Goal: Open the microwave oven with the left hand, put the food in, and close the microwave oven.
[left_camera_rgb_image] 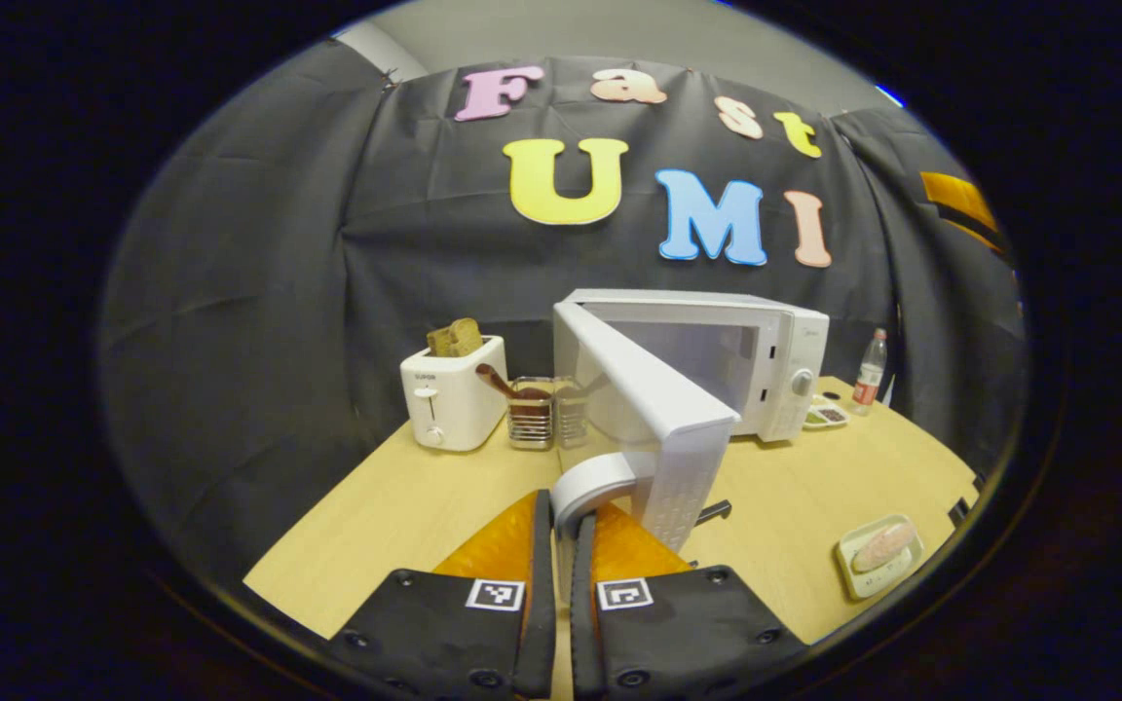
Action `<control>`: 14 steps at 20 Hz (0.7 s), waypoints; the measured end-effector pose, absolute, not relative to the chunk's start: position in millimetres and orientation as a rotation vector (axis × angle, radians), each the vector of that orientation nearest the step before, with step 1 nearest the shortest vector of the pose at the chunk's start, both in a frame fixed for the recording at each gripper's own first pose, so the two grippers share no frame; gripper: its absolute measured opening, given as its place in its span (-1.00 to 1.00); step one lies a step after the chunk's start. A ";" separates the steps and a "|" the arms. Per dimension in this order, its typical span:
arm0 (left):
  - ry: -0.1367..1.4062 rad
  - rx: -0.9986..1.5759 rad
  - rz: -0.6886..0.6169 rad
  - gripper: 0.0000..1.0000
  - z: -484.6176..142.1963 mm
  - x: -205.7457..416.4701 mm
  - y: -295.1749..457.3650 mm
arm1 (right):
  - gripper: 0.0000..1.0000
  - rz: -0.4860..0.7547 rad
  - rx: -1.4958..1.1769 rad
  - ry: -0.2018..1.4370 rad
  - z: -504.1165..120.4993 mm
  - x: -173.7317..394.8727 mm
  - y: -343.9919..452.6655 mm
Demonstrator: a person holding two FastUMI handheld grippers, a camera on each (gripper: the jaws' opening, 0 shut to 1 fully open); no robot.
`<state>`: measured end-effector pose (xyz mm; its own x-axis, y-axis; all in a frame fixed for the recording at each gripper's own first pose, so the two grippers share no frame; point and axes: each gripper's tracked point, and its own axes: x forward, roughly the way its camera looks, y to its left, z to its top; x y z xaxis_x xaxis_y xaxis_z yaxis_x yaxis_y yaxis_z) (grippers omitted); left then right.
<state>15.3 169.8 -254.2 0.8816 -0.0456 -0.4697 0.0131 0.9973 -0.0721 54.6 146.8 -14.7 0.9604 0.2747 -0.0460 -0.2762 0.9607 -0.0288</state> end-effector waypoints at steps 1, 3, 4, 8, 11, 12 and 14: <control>0.494 -0.093 0.002 -0.68 -255.4 9.8 169.5 | 0.89 0.296 -0.035 0.062 -20.3 55.8 141.8; 0.472 -0.113 0.058 -0.63 -247.8 -10.5 168.3 | 0.94 0.342 -0.034 0.101 -31.3 55.3 134.5; 0.473 -0.113 0.084 -0.64 -247.0 -20.6 166.9 | 0.94 0.370 -0.039 0.122 -38.2 56.0 131.0; 0.448 -0.100 0.164 0.19 -217.3 -54.0 156.5 | 0.94 0.529 -0.114 0.265 -88.1 56.6 120.7; 0.414 -0.092 0.237 0.87 -192.0 -67.6 150.1 | 0.94 0.634 -0.157 0.370 -130.8 51.2 110.0; 0.403 -0.090 0.258 0.82 -183.0 -72.3 148.5 | 0.94 0.671 -0.158 0.400 -144.2 47.1 110.7; 0.375 -0.074 0.295 0.87 -165.2 -81.2 144.2 | 0.94 0.741 -0.184 0.476 -174.5 36.0 109.2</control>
